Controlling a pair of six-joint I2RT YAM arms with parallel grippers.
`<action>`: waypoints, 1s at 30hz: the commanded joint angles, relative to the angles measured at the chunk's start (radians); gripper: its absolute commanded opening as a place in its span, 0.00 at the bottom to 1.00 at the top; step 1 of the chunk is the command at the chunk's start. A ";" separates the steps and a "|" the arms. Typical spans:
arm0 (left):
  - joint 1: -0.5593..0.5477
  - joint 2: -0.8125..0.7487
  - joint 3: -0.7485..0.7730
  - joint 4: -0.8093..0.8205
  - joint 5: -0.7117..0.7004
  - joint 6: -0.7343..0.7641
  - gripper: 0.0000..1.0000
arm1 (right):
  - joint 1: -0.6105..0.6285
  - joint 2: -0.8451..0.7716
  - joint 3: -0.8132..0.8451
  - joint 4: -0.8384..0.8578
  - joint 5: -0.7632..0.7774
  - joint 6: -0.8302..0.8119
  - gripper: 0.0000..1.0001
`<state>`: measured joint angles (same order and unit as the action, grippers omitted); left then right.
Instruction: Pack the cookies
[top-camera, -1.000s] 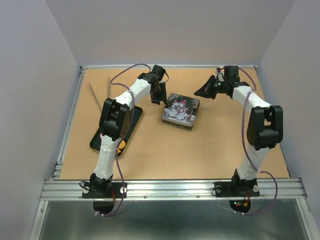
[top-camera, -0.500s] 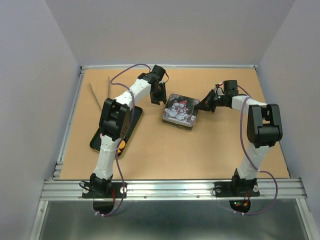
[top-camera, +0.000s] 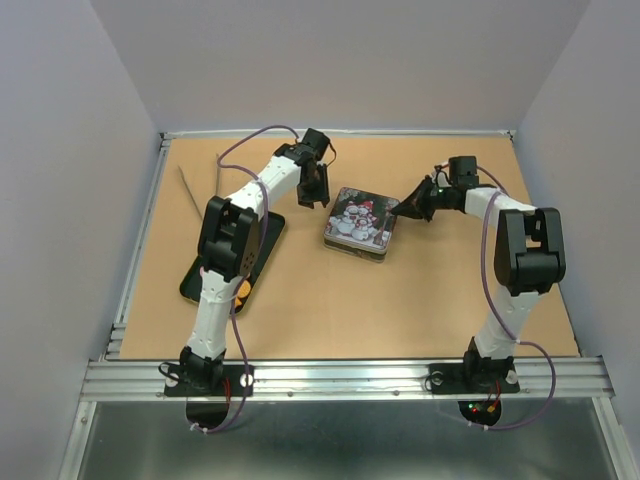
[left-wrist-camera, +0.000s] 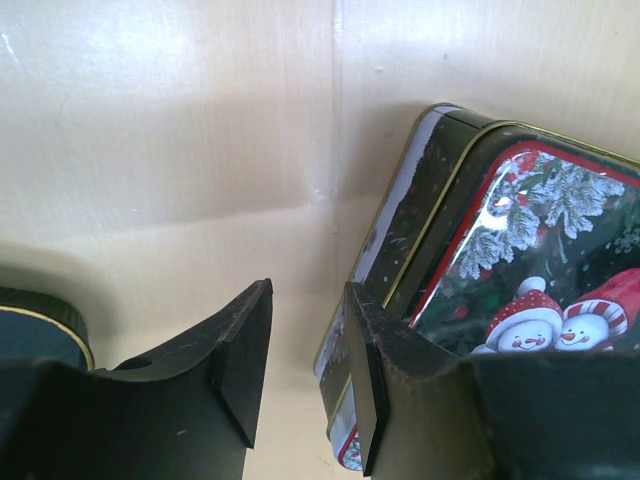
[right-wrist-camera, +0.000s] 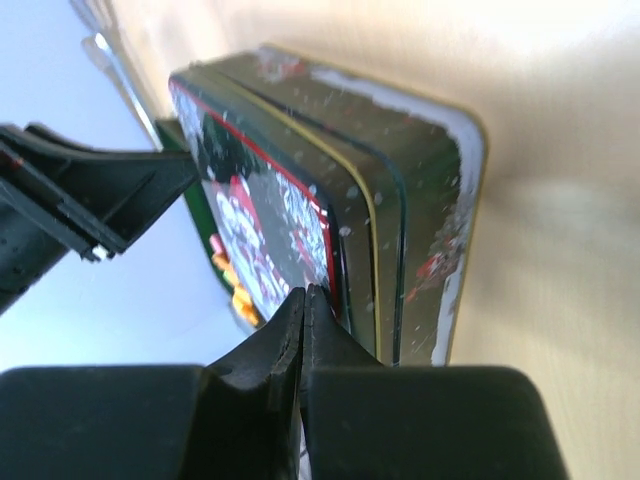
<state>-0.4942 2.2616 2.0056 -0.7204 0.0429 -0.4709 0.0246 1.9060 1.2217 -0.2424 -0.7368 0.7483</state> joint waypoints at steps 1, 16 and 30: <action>0.026 -0.094 0.044 -0.039 -0.066 0.015 0.47 | -0.020 -0.041 0.084 -0.104 0.142 -0.038 0.00; 0.164 -0.370 -0.071 0.006 -0.116 0.024 0.52 | -0.020 -0.300 0.216 -0.216 0.059 -0.038 0.01; 0.171 -0.902 -0.530 0.300 -0.322 0.109 0.99 | -0.020 -0.692 0.022 -0.310 0.134 -0.205 0.77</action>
<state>-0.3210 1.4845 1.5352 -0.5213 -0.1631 -0.3969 0.0078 1.2869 1.2850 -0.5148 -0.6487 0.5957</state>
